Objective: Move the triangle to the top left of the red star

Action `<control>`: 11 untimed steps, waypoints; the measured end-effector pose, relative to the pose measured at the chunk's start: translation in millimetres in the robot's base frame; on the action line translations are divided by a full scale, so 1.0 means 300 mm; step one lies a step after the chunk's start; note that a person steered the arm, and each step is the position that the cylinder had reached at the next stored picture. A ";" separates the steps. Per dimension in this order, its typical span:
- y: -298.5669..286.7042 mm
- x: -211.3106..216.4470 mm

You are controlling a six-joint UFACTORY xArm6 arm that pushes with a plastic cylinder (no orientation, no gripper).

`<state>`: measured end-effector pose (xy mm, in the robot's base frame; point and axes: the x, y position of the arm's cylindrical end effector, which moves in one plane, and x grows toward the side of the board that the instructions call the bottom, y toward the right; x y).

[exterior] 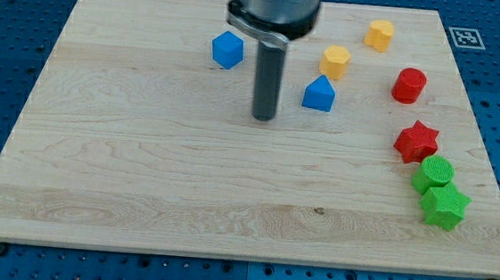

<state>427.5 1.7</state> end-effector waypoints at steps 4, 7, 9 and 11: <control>0.215 -0.108; 0.345 -0.034; 0.353 0.017; 0.353 0.073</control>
